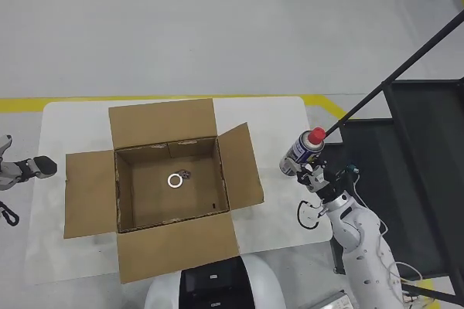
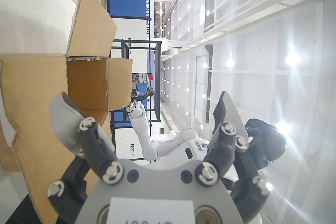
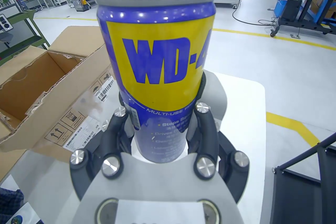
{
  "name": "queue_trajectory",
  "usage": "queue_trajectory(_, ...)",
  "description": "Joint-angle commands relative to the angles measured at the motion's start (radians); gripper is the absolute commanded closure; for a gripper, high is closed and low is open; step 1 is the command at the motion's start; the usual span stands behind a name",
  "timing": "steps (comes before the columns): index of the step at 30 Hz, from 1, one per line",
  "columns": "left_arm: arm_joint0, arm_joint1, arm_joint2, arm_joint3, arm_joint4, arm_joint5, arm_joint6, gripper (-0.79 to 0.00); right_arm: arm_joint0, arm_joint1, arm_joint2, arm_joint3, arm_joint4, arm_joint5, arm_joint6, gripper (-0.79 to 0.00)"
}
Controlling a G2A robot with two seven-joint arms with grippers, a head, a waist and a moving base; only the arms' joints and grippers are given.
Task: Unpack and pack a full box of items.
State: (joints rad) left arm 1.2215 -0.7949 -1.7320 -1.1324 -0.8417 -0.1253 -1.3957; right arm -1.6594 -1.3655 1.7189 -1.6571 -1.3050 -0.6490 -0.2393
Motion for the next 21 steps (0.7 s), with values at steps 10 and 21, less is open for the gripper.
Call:
queue_trajectory(10, 0.000, 0.000, 0.000, 0.000, 0.000, 0.000, 0.000, -0.785, 0.099, 0.008, -0.017, 0.274, -0.031, 0.028, -0.193, 0.000)
queue_trajectory(21, 0.000, 0.000, 0.000, 0.000, 0.000, 0.000, 0.000, -0.785, 0.352, 0.019, -0.037, 0.777, -0.139, 0.192, -0.527, 0.000)
